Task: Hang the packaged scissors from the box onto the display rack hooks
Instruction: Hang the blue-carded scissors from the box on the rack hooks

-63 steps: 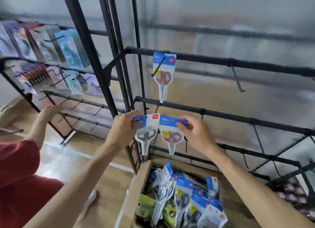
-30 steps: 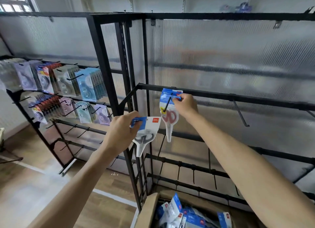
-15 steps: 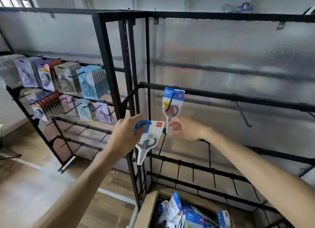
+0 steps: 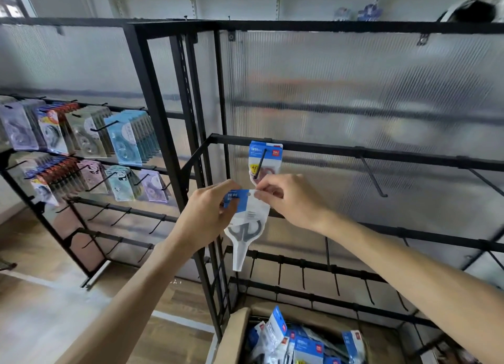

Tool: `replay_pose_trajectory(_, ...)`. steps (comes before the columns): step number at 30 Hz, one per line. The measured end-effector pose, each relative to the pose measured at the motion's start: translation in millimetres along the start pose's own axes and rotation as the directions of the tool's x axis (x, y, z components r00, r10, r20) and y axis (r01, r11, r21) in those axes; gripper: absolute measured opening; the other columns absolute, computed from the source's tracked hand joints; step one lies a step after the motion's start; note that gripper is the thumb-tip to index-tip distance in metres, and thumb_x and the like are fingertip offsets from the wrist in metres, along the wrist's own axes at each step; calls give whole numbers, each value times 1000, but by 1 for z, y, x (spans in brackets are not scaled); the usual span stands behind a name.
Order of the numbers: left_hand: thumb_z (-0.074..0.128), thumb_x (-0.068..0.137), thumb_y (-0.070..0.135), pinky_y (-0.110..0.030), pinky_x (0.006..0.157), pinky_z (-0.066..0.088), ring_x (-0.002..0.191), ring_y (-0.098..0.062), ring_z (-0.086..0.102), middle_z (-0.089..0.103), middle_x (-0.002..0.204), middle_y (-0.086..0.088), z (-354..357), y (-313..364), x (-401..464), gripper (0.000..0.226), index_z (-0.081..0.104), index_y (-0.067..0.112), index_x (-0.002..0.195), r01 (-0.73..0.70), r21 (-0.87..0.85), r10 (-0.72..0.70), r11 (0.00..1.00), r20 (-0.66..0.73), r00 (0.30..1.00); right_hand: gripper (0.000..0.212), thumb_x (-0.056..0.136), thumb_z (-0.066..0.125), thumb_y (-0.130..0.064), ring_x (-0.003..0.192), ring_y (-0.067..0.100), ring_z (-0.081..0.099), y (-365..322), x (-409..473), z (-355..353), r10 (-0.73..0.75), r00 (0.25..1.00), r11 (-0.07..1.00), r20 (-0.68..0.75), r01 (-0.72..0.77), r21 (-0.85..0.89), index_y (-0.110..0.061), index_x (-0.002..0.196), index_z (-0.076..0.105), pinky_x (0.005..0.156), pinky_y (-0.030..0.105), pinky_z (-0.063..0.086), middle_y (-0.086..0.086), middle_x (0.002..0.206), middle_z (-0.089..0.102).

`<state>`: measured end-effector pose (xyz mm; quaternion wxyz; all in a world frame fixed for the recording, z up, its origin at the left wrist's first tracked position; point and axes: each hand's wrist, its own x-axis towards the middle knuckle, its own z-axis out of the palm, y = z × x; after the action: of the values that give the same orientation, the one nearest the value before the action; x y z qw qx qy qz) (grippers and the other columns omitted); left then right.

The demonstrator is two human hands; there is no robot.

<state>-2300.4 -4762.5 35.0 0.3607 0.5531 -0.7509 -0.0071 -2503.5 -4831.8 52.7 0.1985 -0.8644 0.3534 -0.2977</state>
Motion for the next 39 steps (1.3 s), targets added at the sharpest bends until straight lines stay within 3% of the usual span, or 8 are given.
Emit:
replay_pose_trajectory(4, 65, 91, 23, -29, 73, 58, 98, -12, 67, 62, 125, 4, -5, -5, 1, 43, 53, 20, 132, -41, 91, 43, 995, -27, 999, 18, 96, 65, -30, 88, -1, 63, 10, 17, -4, 65, 997, 997, -39, -63, 36, -16, 106, 72, 66, 9, 49, -6, 100, 71)
replay_pose_trajectory(8, 67, 90, 24, -35, 90, 53, 121, -15, 58, 54, 139, 6, -5, -9, 2, 52, 49, 22, 139, -28, 124, 27, 992, 6, 1000, 19, 97, 64, -31, 92, 3, 60, 20, 30, 2, 175, 982, 980, -63, -168, 108, -15, 105, 71, 61, 11, 47, -5, 102, 70)
replay_pose_trajectory(19, 66, 90, 28, -43, 107, 45, 139, -19, 40, 41, 152, 4, 12, -2, 23, 61, 39, 25, 145, -28, 151, 9, 988, 129, 992, 20, 96, 60, -22, 75, 20, 63, 58, 104, 10, 393, 895, 901, -210, -421, -108, -13, 78, 66, 69, 32, 52, 4, 81, 69)
replay_pose_trajectory(23, 65, 91, 30, -40, 115, 36, 142, -18, 36, 39, 154, 1, 26, 12, 23, 68, 32, 21, 150, -14, 161, -6, 987, 124, 992, 21, 98, 60, -32, 85, 27, 68, 77, 130, 19, 442, 841, 820, -311, -520, -240, -13, 98, 68, 76, 42, 60, 7, 95, 71)
replay_pose_trajectory(30, 64, 92, 30, -38, 114, 38, 141, -16, 36, 38, 153, 5, 28, 1, 17, 79, 18, 29, 156, -22, 113, 6, 993, 139, 990, 30, 98, 59, -38, 89, 24, 66, 85, 120, 21, 401, 859, 784, -319, -502, -365, -10, 108, 64, 76, 39, 59, 7, 104, 67)
replay_pose_trajectory(33, 63, 92, 31, -36, 110, 39, 140, -13, 35, 41, 151, 8, 29, -8, 0, 85, 8, 39, 157, 20, 83, -34, 996, 161, 986, 25, 93, 66, -41, 73, 16, 65, 85, 89, 23, 448, 862, 824, -237, -501, -264, -18, 84, 62, 53, 25, 49, 0, 90, 67)
replay_pose_trajectory(35, 63, 92, 32, -36, 112, 38, 141, -12, 34, 41, 150, 9, 38, -22, -23, 82, 12, 42, 155, 53, 100, -71, 994, 190, 979, 26, 92, 68, -41, 72, 18, 64, 81, 46, 30, 435, 894, 859, -106, -447, -249, -20, 80, 59, 53, 25, 47, -1, 82, 65)
replay_pose_trajectory(39, 63, 93, 38, -28, 114, 29, 142, -9, 32, 36, 152, 14, 76, -41, -76, 79, 13, 45, 154, 76, 109, -110, 991, 355, 928, 55, 94, 62, -49, 100, 23, 68, 88, -43, 55, 333, 933, 868, 139, -246, -432, -13, 134, 52, 82, 40, 59, 7, 118, 69)
